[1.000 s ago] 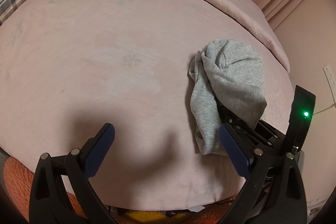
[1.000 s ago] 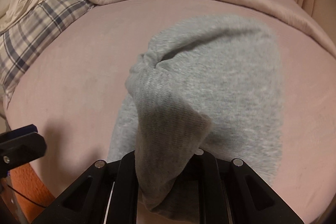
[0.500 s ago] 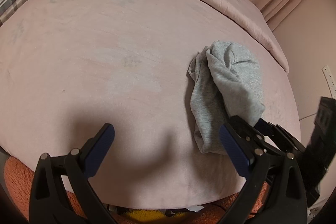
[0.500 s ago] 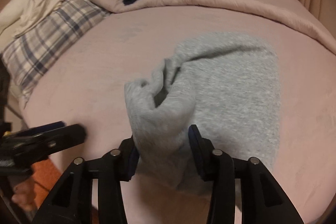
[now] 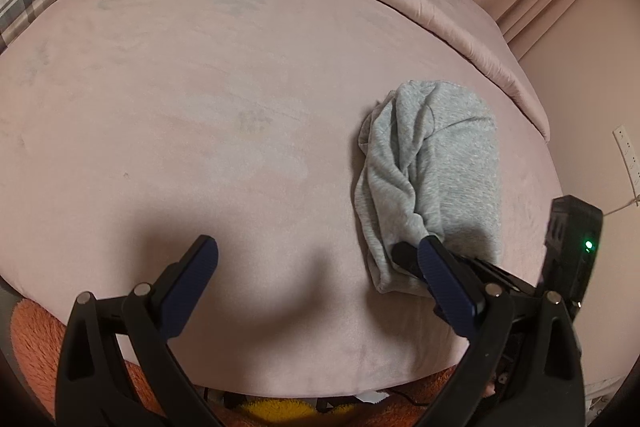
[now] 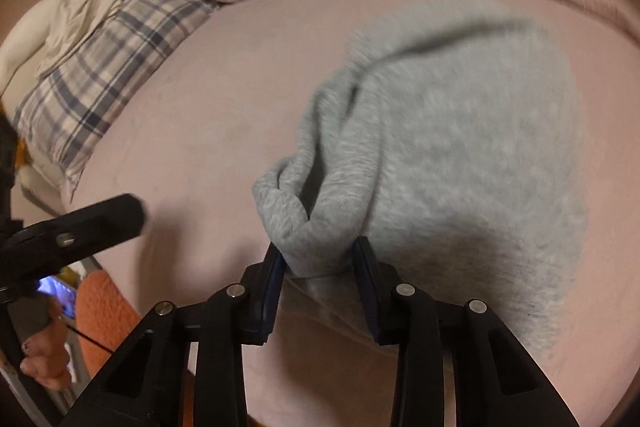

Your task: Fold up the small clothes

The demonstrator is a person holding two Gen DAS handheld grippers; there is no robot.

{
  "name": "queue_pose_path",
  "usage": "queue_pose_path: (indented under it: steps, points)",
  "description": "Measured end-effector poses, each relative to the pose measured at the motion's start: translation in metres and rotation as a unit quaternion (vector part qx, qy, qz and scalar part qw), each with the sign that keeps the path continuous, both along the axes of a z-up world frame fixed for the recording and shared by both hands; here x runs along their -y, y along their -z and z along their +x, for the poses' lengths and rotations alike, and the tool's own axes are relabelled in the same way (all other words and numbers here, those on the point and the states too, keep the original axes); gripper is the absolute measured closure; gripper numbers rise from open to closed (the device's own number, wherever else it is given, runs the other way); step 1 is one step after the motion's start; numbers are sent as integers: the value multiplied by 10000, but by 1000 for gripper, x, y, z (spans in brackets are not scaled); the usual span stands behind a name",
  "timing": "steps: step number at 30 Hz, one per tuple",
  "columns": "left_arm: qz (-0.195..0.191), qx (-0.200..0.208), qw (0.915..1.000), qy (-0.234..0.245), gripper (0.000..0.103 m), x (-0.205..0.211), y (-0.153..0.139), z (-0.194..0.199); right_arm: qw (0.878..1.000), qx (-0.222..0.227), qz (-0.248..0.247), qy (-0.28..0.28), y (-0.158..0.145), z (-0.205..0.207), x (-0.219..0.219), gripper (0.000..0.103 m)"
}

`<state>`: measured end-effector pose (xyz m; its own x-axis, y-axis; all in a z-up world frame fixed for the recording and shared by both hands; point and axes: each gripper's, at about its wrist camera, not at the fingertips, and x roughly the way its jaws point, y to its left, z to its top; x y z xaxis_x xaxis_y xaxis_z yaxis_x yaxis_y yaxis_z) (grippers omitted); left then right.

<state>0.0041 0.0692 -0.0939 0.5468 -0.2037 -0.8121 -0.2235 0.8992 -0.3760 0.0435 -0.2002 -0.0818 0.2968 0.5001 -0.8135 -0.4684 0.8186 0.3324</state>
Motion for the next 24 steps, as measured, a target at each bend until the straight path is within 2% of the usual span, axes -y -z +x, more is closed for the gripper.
queue_pose_path:
  steps: [3, 8, 10, 12, 17, 19, 21, 24]
  points:
    - [15, -7, 10000, 34, 2, 1, -1, 3, 9997, -109, 194, 30, 1, 1, 5, 68]
    - [35, 27, 10000, 58, 1, 1, -1, 6, 9994, 172, 305, 57, -20, -9, 14, 67]
    - [22, 64, 9999, 93, 1, 3, -3, 10, 9984, 354, 345, 278, -32, -9, 23, 55]
    - [-5, 109, 9998, 157, 1, 6, -4, 15, 9948, 655, 445, 634, -48, -11, 39, 33]
    - [-206, 281, 9991, 252, 1, 14, -12, 32, 9847, 1029, 628, 1261, -66, -1, 81, 10]
    - [-298, 283, 9987, 300, 0, 18, -12, 40, 9816, 1021, 567, 1510, -60, 8, 93, 9]
    - [-412, 252, 9980, 399, 0, 23, -9, 50, 9803, 778, 515, 1741, -50, 18, 101, 9]
    - [-555, 215, 9967, 559, 0, 33, -2, 63, 9784, 365, 758, 1887, -34, 32, 116, 9]
